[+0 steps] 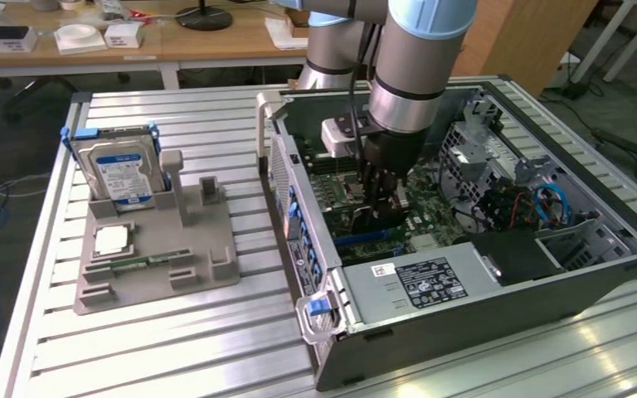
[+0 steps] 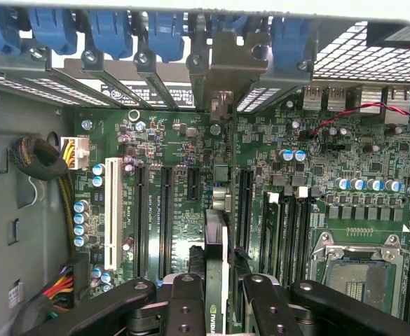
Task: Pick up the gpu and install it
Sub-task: 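Insert the gpu into the slot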
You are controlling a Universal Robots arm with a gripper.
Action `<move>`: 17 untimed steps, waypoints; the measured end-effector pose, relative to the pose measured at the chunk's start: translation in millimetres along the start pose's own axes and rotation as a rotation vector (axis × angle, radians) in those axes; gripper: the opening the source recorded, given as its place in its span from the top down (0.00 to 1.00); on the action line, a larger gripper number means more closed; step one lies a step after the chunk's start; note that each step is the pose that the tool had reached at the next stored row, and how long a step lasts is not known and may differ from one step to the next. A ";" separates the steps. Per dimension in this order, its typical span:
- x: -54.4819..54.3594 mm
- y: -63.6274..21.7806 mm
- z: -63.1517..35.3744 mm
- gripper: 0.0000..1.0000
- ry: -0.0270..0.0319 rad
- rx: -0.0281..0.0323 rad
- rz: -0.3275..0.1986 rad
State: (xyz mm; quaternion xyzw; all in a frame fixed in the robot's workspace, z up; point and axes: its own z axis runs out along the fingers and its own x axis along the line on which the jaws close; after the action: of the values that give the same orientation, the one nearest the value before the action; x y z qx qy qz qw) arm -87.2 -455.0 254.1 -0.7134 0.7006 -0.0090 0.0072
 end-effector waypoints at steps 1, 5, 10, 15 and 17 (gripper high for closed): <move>0.0 0.0 0.1 0.74 0.0000 0.0000 0.000; 0.0 0.0 1.3 0.74 -0.0003 0.0002 0.000; 0.0 0.1 4.4 0.74 0.0008 -0.0001 0.000; 0.0 0.2 6.8 0.74 0.0025 -0.0003 0.000; 0.0 0.2 7.8 0.74 0.0034 -0.0001 0.000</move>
State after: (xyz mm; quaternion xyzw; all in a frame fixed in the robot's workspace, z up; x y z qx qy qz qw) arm -87.2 -455.0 246.3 -0.7135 0.7006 -0.0101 0.0059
